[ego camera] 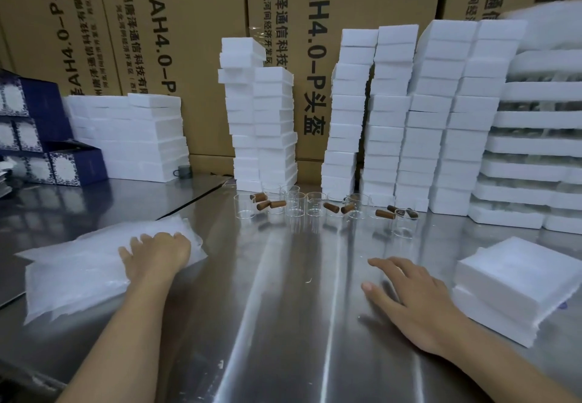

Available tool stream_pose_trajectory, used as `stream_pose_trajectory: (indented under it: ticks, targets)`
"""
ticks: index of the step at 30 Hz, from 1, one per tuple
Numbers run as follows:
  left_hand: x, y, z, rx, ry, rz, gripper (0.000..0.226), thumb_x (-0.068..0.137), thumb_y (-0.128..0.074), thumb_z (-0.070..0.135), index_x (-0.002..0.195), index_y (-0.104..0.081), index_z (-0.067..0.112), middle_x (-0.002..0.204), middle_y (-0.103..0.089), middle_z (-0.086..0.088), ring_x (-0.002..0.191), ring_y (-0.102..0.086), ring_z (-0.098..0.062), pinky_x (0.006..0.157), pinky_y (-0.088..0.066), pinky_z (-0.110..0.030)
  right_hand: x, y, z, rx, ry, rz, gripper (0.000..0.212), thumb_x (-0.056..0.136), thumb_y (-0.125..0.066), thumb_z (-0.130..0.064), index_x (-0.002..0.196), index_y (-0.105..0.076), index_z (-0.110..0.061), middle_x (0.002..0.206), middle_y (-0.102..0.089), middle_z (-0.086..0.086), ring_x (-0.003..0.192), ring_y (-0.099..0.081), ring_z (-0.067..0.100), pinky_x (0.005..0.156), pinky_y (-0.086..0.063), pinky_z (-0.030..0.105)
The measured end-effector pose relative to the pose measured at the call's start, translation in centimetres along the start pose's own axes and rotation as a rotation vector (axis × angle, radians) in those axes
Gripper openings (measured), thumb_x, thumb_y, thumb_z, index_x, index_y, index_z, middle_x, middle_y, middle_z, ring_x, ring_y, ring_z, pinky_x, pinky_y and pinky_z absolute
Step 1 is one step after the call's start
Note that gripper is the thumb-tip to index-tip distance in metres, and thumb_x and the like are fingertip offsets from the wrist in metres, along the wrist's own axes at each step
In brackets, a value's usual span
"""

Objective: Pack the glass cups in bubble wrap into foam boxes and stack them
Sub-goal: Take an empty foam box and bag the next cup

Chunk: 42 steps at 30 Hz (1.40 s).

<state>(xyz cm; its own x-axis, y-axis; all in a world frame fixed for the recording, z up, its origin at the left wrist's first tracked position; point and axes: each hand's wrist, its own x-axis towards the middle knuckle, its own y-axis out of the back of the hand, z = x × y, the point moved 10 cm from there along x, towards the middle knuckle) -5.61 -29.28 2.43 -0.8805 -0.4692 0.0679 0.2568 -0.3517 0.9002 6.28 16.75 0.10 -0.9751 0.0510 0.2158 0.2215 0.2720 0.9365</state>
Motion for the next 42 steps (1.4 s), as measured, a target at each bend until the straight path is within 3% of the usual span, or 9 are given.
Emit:
stream_pose_trajectory:
  ticks: [5, 9, 12, 15, 22, 26, 36, 39, 42]
  targets:
    - [-0.3, 1.6, 0.4, -0.123, -0.01, 0.136, 0.056, 0.112, -0.032, 0.033, 0.151, -0.052, -0.002, 0.162, -0.046, -0.021, 0.152, -0.036, -0.039, 0.131, -0.006, -0.056, 0.1, 0.1, 0.0, 0.003, 0.011, 0.01, 0.085, 0.079, -0.006, -0.091, 0.151, -0.031, -0.052, 0.157, -0.035, -0.017, 0.148, -0.031, 0.014, 0.12, -0.024, 0.043]
    - [-2.2, 5.7, 1.4, -0.296, -0.145, 0.488, 0.027, 0.105, -0.046, 0.014, 0.119, -0.06, -0.004, 0.129, -0.062, -0.024, 0.121, -0.053, -0.051, 0.113, -0.032, -0.064, 0.1, -0.2, 0.2, 0.012, 0.008, 0.003, 0.08, 0.084, -0.012, -0.088, 0.151, -0.033, -0.05, 0.156, -0.037, -0.017, 0.147, -0.031, 0.013, 0.119, -0.024, 0.042]
    - [-3.9, 7.8, 2.3, -0.485, -0.309, 0.691, 0.028, 0.104, -0.048, 0.005, 0.13, -0.06, 0.004, 0.139, -0.063, -0.016, 0.12, -0.051, -0.048, 0.092, -0.047, -0.062, 0.3, -0.5, 0.6, 0.029, -0.007, -0.001, 0.073, 0.088, -0.018, -0.085, 0.15, -0.034, -0.05, 0.155, -0.038, -0.017, 0.146, -0.032, 0.013, 0.119, -0.026, 0.043]
    - [-5.6, 7.8, 5.2, -0.598, -0.501, 0.723, 0.042, 0.107, -0.049, 0.006, 0.146, -0.061, 0.016, 0.148, -0.064, -0.006, 0.129, -0.055, -0.039, 0.096, -0.051, -0.056, 0.5, -0.6, 1.1, 0.045, -0.033, -0.017, 0.078, 0.085, -0.016, -0.088, 0.151, -0.035, -0.05, 0.154, -0.039, -0.017, 0.145, -0.035, 0.015, 0.118, -0.028, 0.044]
    - [-14.1, 0.5, 15.7, -0.577, -0.972, 0.336, 0.046, 0.109, -0.057, 0.016, 0.151, -0.062, 0.034, 0.131, -0.073, 0.006, 0.111, -0.067, -0.021, 0.094, -0.056, -0.04, 0.8, -0.4, 2.7, 0.034, -0.12, 0.004, 0.071, 0.091, -0.024, -0.082, 0.15, -0.039, -0.046, 0.158, -0.041, -0.012, 0.148, -0.035, 0.018, 0.118, -0.028, 0.047]
    - [-18.0, -6.1, 19.5, -0.264, -1.177, -0.054, 0.038, 0.108, -0.054, 0.044, 0.145, -0.063, 0.045, 0.129, -0.072, 0.02, 0.118, -0.063, -0.009, 0.098, -0.053, -0.034, 0.9, -0.3, 3.0, 0.03, -0.143, 0.002, 0.073, 0.09, -0.024, -0.083, 0.15, -0.04, -0.046, 0.159, -0.041, -0.011, 0.148, -0.036, 0.019, 0.117, -0.028, 0.047]
    - [-16.7, -4.3, 18.4, -0.332, -1.085, -0.049, 0.033, 0.084, -0.054, 0.042, 0.109, -0.076, 0.043, 0.093, -0.07, 0.023, 0.093, -0.065, -0.005, 0.089, -0.055, -0.034, 1.1, -0.4, 3.2, 0.016, -0.121, 0.011, 0.074, 0.088, -0.023, -0.085, 0.149, -0.041, -0.046, 0.157, -0.044, -0.011, 0.146, -0.038, 0.019, 0.115, -0.03, 0.048]
    - [-16.1, -5.0, 18.4, -0.343, -1.055, -0.111, 0.043, 0.093, -0.048, 0.055, 0.13, -0.068, 0.047, 0.125, -0.065, 0.027, 0.121, -0.058, 0.0, 0.108, -0.047, -0.034, 1.2, -0.3, 3.5, 0.021, -0.124, 0.027, 0.073, 0.086, -0.027, -0.085, 0.147, -0.042, -0.046, 0.154, -0.046, -0.012, 0.144, -0.04, 0.018, 0.113, -0.031, 0.047]
    - [-16.6, -9.5, 18.6, -0.005, -1.092, -0.334, 0.062, 0.106, -0.038, 0.069, 0.165, -0.03, 0.05, 0.174, -0.023, 0.022, 0.162, -0.015, -0.007, 0.13, -0.013, -0.036, 1.5, 0.1, 4.3, 0.019, -0.148, 0.073, 0.062, 0.092, -0.037, -0.077, 0.144, -0.045, -0.044, 0.148, -0.05, -0.011, 0.14, -0.043, 0.018, 0.111, -0.034, 0.045]
